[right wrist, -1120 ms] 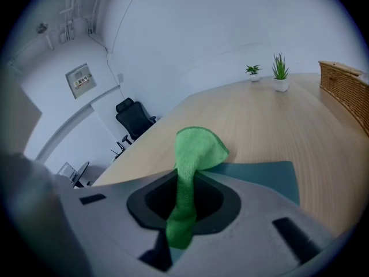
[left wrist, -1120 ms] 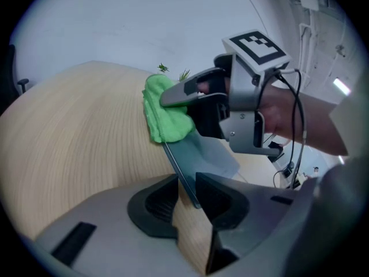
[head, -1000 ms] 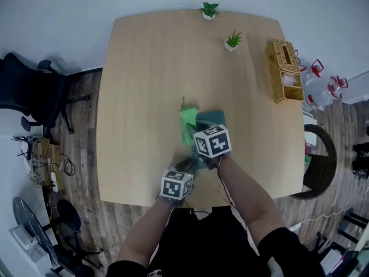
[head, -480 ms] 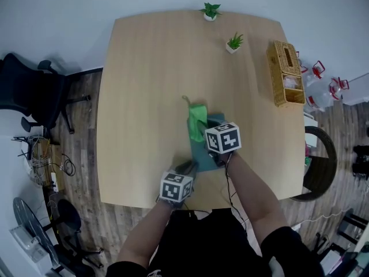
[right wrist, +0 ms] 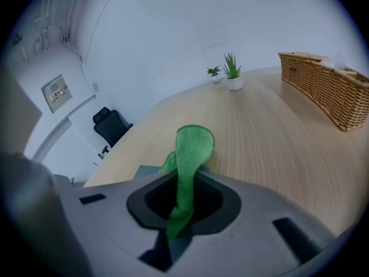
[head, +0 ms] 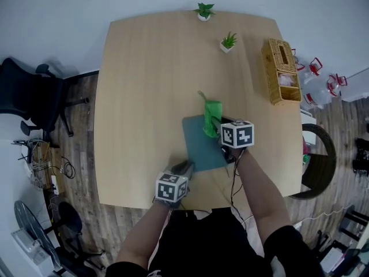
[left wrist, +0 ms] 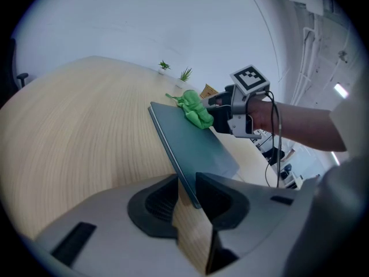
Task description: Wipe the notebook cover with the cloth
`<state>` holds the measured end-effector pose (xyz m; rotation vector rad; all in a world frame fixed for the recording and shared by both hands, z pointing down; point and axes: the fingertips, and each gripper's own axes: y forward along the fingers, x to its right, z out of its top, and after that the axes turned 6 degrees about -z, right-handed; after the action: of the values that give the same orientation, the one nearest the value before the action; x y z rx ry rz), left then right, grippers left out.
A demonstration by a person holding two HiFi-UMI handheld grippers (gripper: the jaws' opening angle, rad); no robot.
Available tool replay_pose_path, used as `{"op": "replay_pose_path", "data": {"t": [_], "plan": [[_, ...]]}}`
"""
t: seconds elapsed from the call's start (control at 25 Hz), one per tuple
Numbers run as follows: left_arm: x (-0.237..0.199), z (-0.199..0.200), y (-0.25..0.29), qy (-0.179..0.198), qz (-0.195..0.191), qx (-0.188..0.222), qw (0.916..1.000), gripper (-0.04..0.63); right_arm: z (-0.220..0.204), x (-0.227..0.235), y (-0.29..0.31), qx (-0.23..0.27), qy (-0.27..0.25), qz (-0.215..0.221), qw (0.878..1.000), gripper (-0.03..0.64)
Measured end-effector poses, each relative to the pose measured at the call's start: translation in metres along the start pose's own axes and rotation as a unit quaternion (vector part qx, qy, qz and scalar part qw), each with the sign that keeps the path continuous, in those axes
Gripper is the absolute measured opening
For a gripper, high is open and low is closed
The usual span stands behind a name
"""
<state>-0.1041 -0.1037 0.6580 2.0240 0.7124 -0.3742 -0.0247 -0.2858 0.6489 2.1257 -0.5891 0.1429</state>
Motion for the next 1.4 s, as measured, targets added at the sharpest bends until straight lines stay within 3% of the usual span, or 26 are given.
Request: {"op": "replay_pose_path", "data": {"t": [0.64,1.16,1.4], "plan": [[0.000,-0.001,0.000,0.003,0.004,0.001,1.0000,0.091,-0.012,0.041,-0.022,0.008,0.052,-0.023,0.998,0.057],[0.000,0.000,0.000,0.008,0.010,0.010,0.9999,0.094,-0.027,0.028,-0.044,0.010,0.021,-0.008,1.000,0.057],[0.000,0.001,-0.002,-0.008,0.020,0.024,0.9995,0.092,-0.048,0.022,-0.059,0.002,0.010,0.007,1.000,0.057]]}}
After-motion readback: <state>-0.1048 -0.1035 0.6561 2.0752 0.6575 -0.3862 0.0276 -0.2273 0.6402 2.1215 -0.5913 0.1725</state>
